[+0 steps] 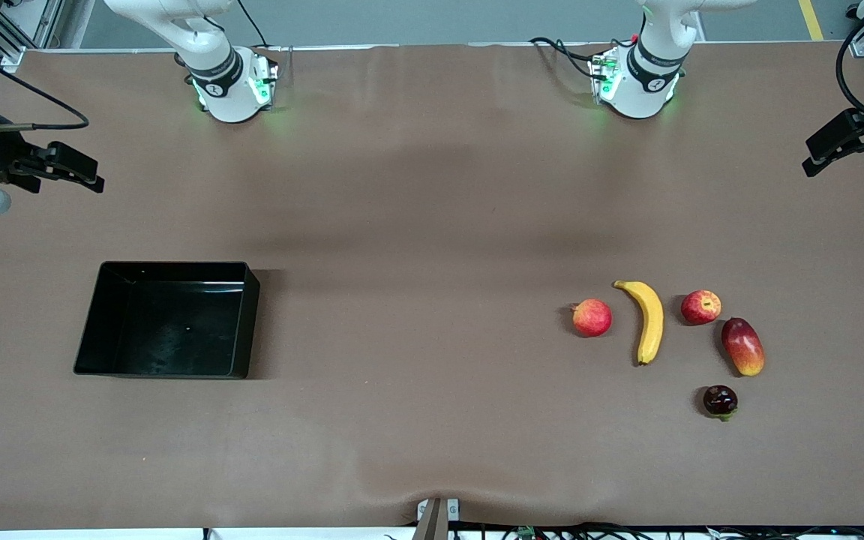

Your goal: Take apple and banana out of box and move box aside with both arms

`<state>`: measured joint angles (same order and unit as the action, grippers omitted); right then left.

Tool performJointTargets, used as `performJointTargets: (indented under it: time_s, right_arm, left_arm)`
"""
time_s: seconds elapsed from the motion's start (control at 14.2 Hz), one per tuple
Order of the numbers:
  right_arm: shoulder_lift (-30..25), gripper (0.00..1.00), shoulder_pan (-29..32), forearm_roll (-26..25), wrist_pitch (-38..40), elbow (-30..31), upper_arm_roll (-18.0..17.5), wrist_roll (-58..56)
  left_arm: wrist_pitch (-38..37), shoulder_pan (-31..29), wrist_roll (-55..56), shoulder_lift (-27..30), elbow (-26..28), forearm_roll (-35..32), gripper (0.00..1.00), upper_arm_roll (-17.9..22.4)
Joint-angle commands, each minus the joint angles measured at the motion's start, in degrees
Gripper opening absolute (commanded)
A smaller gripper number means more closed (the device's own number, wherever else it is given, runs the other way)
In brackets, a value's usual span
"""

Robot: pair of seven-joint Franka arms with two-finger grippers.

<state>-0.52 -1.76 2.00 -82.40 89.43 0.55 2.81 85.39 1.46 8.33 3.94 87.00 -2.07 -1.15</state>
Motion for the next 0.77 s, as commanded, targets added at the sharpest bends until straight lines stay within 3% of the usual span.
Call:
performJointTargets:
  time_s: [0.0, 0.7]
  right_arm:
    - [-0.7, 1.00, 0.5, -0.5, 0.8, -0.2, -0.2, 0.3]
    - [-0.6, 1.00, 1.8, -0.1, 1.1, 0.6, 0.2, -0.8]
  left_arm:
    - [0.3, -0.1, -0.7, 0.2, -0.3, 1.4, 1.00, 0.2]
    - [-2.1, 1.4, -1.0, 0.1, -0.5, 0.8, 1.00, -2.1]
